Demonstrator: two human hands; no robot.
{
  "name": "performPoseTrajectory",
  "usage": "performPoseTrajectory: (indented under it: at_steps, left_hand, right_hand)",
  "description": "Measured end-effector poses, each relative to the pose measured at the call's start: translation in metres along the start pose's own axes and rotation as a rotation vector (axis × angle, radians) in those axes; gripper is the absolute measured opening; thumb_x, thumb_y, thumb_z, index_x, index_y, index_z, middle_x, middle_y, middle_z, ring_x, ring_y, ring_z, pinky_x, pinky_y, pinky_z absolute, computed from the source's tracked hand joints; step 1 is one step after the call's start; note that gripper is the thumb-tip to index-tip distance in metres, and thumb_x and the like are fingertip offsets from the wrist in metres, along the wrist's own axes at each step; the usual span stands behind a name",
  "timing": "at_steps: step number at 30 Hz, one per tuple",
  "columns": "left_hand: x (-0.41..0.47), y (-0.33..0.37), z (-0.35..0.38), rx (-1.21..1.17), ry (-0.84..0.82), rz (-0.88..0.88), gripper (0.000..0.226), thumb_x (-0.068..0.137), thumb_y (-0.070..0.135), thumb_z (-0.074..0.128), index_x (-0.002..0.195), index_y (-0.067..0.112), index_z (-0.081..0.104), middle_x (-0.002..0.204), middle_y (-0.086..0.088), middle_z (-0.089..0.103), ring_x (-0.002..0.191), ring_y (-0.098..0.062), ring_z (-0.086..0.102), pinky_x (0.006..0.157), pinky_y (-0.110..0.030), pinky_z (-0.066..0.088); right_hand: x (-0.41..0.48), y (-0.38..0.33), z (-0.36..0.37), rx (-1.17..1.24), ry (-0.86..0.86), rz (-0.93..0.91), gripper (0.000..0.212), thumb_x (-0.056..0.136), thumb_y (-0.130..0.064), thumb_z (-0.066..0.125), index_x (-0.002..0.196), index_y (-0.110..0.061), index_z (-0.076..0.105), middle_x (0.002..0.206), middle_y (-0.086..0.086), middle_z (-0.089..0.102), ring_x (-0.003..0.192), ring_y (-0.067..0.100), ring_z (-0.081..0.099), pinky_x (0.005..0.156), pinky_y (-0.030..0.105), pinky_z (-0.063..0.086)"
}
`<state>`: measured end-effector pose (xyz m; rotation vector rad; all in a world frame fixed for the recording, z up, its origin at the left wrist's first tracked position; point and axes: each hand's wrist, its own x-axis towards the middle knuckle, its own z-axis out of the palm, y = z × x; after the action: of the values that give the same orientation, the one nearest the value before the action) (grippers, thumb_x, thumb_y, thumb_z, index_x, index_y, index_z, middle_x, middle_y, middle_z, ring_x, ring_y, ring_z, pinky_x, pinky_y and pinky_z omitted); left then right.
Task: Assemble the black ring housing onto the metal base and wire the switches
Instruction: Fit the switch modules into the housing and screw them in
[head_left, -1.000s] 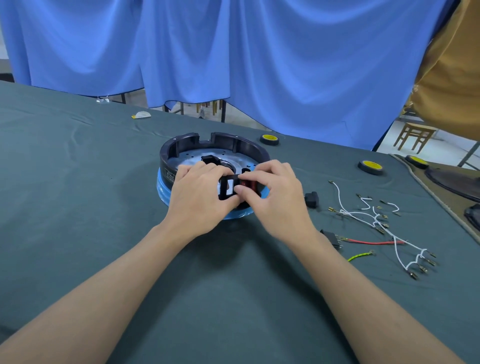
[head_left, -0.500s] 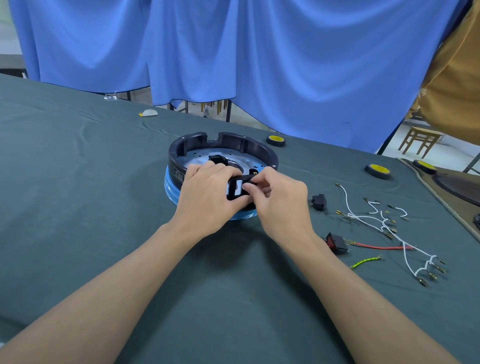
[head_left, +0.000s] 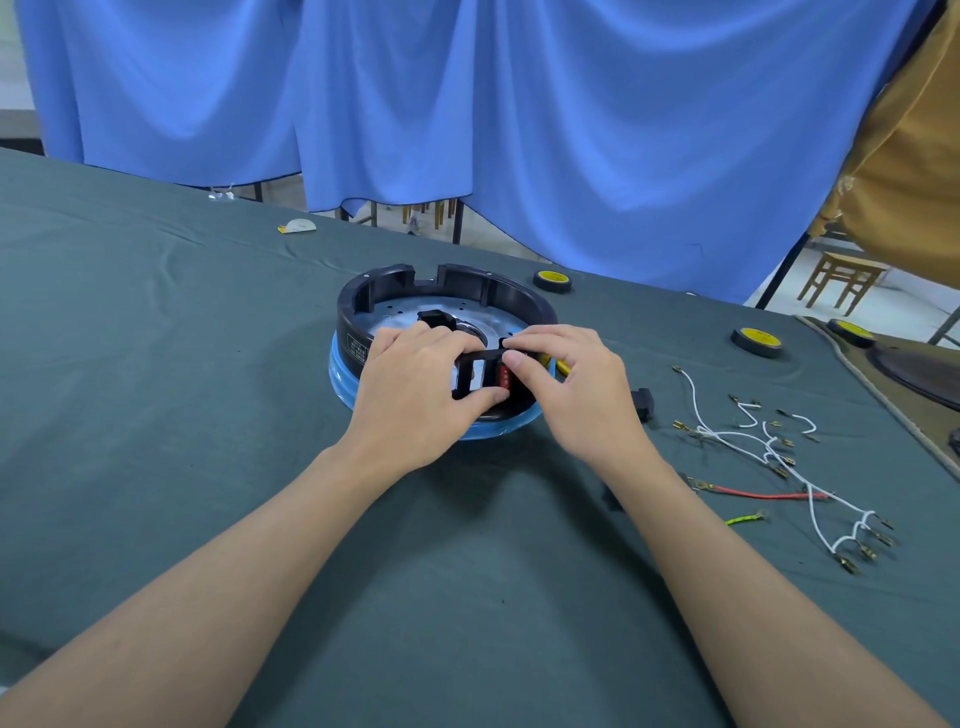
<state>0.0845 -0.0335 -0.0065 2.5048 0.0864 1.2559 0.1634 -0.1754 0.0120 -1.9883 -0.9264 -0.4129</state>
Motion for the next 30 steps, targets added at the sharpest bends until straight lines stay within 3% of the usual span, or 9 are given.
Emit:
performPoseTrajectory:
  at_steps: [4,7,9,12,14,18,24,27,30]
  left_hand:
    - [0.002,0.002,0.002,-0.055,0.018,-0.044,0.037,0.087,0.046,0.056,0.098,0.016,0.075,0.082,0.006,0.069,0.076,-0.012,0.049,0.081,-0.023,0.023]
    - [0.003,0.0,0.005,-0.077,0.032,-0.067,0.03,0.091,0.041,0.057,0.096,0.018,0.076,0.081,0.009,0.069,0.074,-0.008,0.044,0.083,-0.024,0.024]
    - [0.004,0.001,0.007,-0.09,0.041,-0.084,0.033,0.089,0.043,0.055,0.094,0.018,0.076,0.081,0.009,0.069,0.074,-0.009,0.046,0.083,-0.024,0.024]
    - [0.004,0.003,0.007,-0.096,0.057,-0.096,0.034,0.087,0.043,0.054,0.091,0.018,0.076,0.079,0.008,0.069,0.073,-0.009,0.047,0.082,-0.024,0.024]
    - [0.004,0.003,0.007,-0.084,0.062,-0.099,0.033,0.086,0.042,0.055,0.09,0.017,0.076,0.077,0.008,0.068,0.073,-0.01,0.048,0.081,-0.024,0.025]
    - [0.002,0.004,0.004,-0.06,0.065,-0.071,0.03,0.088,0.04,0.056,0.09,0.016,0.075,0.078,0.006,0.069,0.078,-0.018,0.057,0.082,-0.024,0.024]
    - [0.004,0.007,0.005,-0.064,0.104,-0.12,0.042,0.083,0.054,0.058,0.087,0.016,0.074,0.083,0.008,0.072,0.08,-0.012,0.055,0.083,-0.021,0.023]
    - [0.005,0.005,0.005,-0.082,0.122,-0.133,0.037,0.082,0.051,0.068,0.081,0.014,0.072,0.077,0.008,0.068,0.078,-0.012,0.05,0.082,-0.023,0.024]
    - [0.006,-0.001,0.002,-0.138,0.078,-0.15,0.038,0.078,0.052,0.065,0.076,0.014,0.071,0.07,0.014,0.06,0.077,-0.016,0.054,0.086,-0.026,0.026]
  right_hand:
    - [0.002,0.0,0.002,0.028,0.012,0.014,0.009,0.088,-0.022,0.069,0.092,-0.022,0.076,0.088,-0.026,0.059,0.104,0.006,0.049,0.092,0.014,0.035]
    - [0.004,0.0,0.002,0.034,0.002,0.042,0.006,0.087,-0.023,0.07,0.089,-0.025,0.076,0.085,-0.028,0.059,0.104,0.005,0.05,0.088,0.004,0.031]
    - [0.006,0.0,0.001,0.024,-0.006,0.054,0.006,0.087,-0.025,0.07,0.087,-0.027,0.075,0.085,-0.027,0.06,0.105,0.007,0.052,0.092,0.012,0.035]
    - [0.006,-0.001,0.001,0.018,0.002,0.064,0.006,0.087,-0.028,0.069,0.086,-0.029,0.075,0.09,-0.022,0.064,0.107,0.011,0.054,0.098,0.037,0.04]
    - [0.005,0.0,0.002,0.03,0.014,0.07,0.006,0.086,-0.029,0.07,0.086,-0.03,0.076,0.09,-0.022,0.064,0.107,0.01,0.053,0.098,0.04,0.04]
    - [0.004,0.001,0.001,0.018,0.011,0.04,0.011,0.089,-0.029,0.067,0.09,-0.028,0.077,0.086,-0.029,0.06,0.108,0.007,0.053,0.098,0.035,0.042]
    - [-0.001,0.01,-0.005,0.121,0.105,0.057,0.018,0.094,-0.017,0.06,0.104,-0.018,0.075,0.098,-0.019,0.066,0.103,0.011,0.062,0.096,0.035,0.048]
    - [0.0,0.014,-0.006,0.026,0.072,0.028,0.021,0.093,-0.018,0.061,0.11,-0.017,0.073,0.115,-0.009,0.068,0.117,0.007,0.054,0.105,0.03,0.04]
    - [-0.001,0.015,-0.005,-0.006,-0.001,0.006,0.022,0.094,-0.022,0.061,0.113,-0.019,0.072,0.121,-0.009,0.066,0.124,0.006,0.048,0.108,0.021,0.032]
